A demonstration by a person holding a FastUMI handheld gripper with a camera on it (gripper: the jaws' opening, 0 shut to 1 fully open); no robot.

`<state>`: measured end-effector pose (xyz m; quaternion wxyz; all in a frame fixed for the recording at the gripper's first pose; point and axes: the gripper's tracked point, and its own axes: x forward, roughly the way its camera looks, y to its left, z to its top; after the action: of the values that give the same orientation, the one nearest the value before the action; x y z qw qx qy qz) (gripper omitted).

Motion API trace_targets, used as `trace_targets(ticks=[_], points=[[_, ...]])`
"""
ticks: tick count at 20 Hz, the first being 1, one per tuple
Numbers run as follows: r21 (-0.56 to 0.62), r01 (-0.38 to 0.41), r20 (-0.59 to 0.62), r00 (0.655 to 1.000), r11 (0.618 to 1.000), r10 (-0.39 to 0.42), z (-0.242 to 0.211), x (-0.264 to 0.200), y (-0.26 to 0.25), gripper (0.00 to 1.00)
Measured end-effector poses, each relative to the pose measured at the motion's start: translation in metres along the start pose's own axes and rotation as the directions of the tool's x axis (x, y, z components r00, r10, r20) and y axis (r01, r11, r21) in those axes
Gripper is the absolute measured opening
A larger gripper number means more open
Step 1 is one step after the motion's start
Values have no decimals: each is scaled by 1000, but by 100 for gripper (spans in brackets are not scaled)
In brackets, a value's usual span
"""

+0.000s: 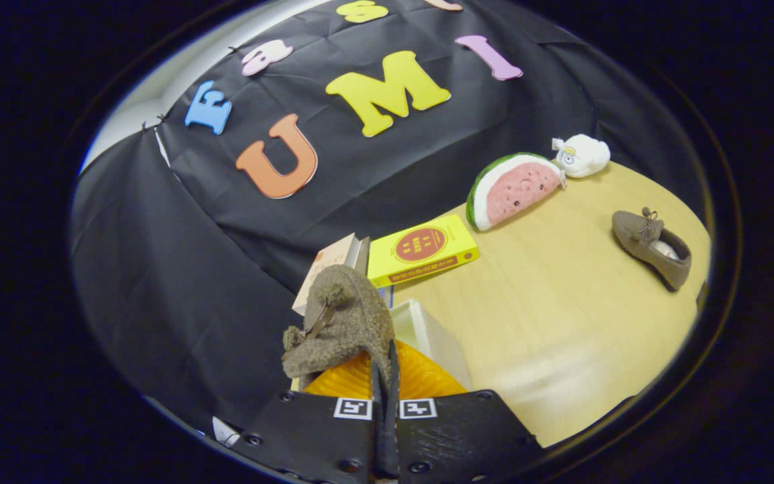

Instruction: Open the storage box then place both shoes into the box .Put the left shoe in first, then the right shoe, with the right side of both shoes facing outward in a uniform manner.

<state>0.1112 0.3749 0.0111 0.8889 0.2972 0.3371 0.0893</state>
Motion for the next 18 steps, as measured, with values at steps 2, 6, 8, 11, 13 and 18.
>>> trace_targets(ticks=[2, 6, 8, 11, 13, 18], points=[[8, -2, -16, 1000, 1000, 2, -18, 11, 17, 0], [21, 45, -62, 997, 999, -43, -55, 35, 26, 1], [54, 67, -96, 993, 996, -62, -73, 48, 27, 0], [91, 105, -129, 987, 990, -92, -88, 59, 21, 2], [106, 109, -152, 984, 988, -92, -97, 65, 23, 4], [92, 74, -222, 974, 993, -52, -112, 71, 32, 27]])
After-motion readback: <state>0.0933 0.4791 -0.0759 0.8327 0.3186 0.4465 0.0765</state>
